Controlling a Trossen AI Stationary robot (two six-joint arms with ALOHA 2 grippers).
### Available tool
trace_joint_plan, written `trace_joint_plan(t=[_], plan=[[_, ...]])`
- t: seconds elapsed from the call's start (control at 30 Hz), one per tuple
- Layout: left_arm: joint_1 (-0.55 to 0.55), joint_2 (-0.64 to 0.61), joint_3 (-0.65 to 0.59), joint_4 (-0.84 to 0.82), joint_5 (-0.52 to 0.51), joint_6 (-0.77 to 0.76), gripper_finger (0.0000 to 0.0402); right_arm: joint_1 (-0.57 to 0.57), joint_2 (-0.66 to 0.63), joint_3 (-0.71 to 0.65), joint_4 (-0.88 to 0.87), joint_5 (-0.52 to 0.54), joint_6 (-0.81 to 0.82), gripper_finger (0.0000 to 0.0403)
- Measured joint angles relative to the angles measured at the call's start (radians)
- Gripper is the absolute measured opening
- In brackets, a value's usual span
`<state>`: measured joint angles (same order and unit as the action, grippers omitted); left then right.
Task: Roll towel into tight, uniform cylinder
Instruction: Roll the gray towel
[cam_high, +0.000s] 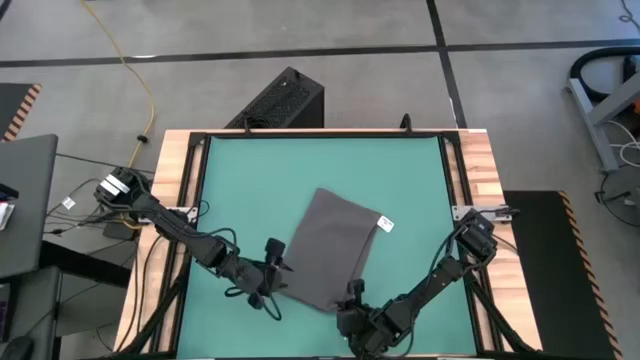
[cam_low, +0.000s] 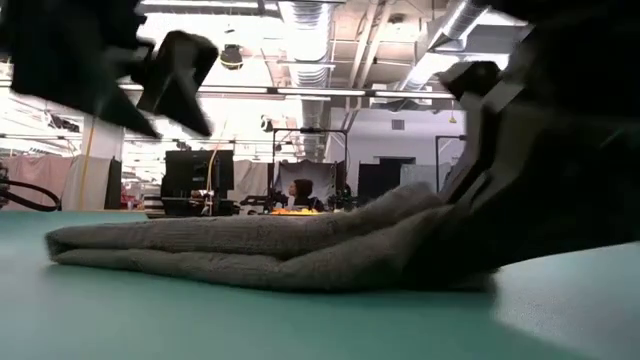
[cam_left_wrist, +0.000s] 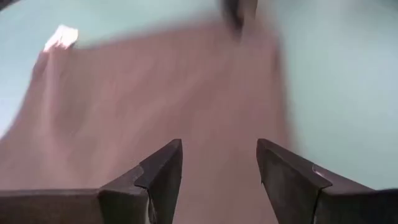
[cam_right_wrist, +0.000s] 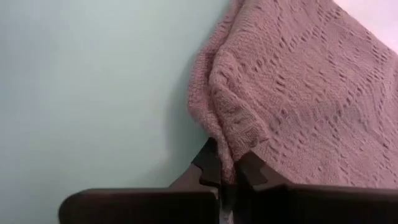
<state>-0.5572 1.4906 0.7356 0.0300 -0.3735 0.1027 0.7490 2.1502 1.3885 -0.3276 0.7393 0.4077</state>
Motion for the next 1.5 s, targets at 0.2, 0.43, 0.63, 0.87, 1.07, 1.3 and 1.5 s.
trace_joint_plan(t=[0.2,0.43,0.63,0.87,1.07,1.3,1.5], plan=[[-0.042,0.0,-0.003,-0.209,-0.05,0.131,0.0197,0.041,0.0,0.03,-0.031,0.0,0.042,0.0023],[-0.18,0.054,-0.003,-0.228,-0.029,0.333,0.0197,0.054,-0.001,0.03,-0.088,0.005,0.139,0.0023],[-0.267,0.235,0.002,-0.079,-0.279,0.524,0.0197,0.053,-0.002,0.03,-0.086,0.01,0.145,0.0023],[-0.294,0.27,0.007,0.013,-0.406,0.541,0.0197,0.053,-0.002,0.03,-0.084,-0.003,0.168,0.0023],[-0.25,0.259,0.001,0.034,-0.285,0.545,0.0197,0.053,-0.003,0.03,-0.08,-0.006,0.168,0.0023],[-0.224,0.263,-0.002,0.118,-0.279,0.65,0.0197,0.051,-0.003,0.03,-0.08,-0.008,0.169,0.0023],[-0.189,0.262,-0.002,0.137,-0.209,0.598,0.0196,0.047,-0.004,0.03,-0.076,-0.014,0.17,0.0023]])
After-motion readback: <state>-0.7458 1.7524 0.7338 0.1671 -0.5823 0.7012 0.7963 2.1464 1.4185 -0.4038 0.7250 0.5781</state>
